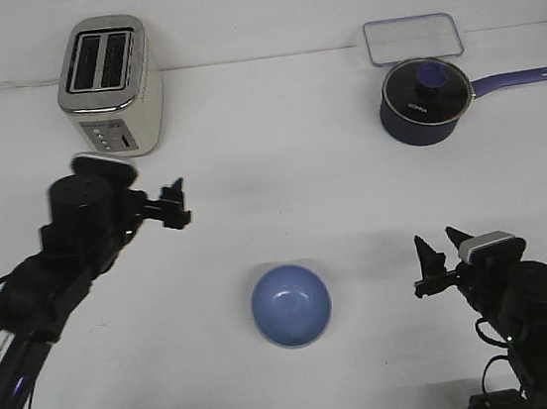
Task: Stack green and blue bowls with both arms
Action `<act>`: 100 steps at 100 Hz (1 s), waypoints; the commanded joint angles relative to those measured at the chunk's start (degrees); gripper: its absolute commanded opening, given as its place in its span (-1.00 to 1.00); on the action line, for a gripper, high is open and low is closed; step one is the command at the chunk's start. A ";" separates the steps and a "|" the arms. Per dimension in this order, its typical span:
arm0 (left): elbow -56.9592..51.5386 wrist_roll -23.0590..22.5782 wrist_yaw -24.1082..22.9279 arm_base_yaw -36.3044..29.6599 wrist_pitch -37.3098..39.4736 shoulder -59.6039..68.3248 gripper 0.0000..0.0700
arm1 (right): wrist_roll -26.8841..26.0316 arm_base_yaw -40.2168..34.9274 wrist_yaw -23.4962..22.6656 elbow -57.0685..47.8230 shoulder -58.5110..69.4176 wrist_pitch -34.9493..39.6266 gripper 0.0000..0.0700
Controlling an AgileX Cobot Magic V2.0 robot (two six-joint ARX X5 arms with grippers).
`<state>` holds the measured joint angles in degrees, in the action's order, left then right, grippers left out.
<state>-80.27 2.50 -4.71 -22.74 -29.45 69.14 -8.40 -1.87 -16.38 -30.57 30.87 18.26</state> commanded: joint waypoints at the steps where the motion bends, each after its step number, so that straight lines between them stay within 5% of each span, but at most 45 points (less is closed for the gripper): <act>1: -0.79 -1.14 -0.52 3.28 -0.09 -1.86 0.44 | -0.50 -0.04 0.39 -0.37 0.28 -0.70 0.18; 20: 7.76 -3.15 -0.42 14.27 1.46 -12.68 0.42 | -0.52 -0.04 4.39 -0.37 -0.98 -0.09 0.18; 47: 42.91 -3.04 -0.42 21.18 28.74 -38.27 0.41 | 2.32 -0.04 11.02 -0.11 -8.52 -1.09 0.17; 56: 51.19 -1.36 -0.44 21.24 32.79 -45.42 0.39 | 3.17 -0.04 10.84 -0.11 -10.27 -1.46 -0.08; 63: 55.06 -1.20 -0.46 21.24 31.58 -49.20 0.09 | 4.52 -0.04 10.88 -0.11 -11.17 -1.53 -0.46; 66: 56.06 -1.16 -0.44 21.24 30.51 -50.40 -0.20 | 5.07 -0.04 10.88 -0.11 -11.50 -1.60 -0.70; 71: 56.89 -1.18 -0.44 21.24 28.28 -52.06 -1.00 | 5.75 -0.04 11.17 -0.11 -11.89 -1.62 -1.00; 100: 56.85 -0.13 -0.44 21.22 30.97 -54.34 -0.96 | 4.94 -0.04 11.91 -0.11 -12.20 -0.92 -1.00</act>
<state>-22.98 2.00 -4.99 -1.61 0.67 14.52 -3.40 -1.87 -4.47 -30.57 18.63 17.54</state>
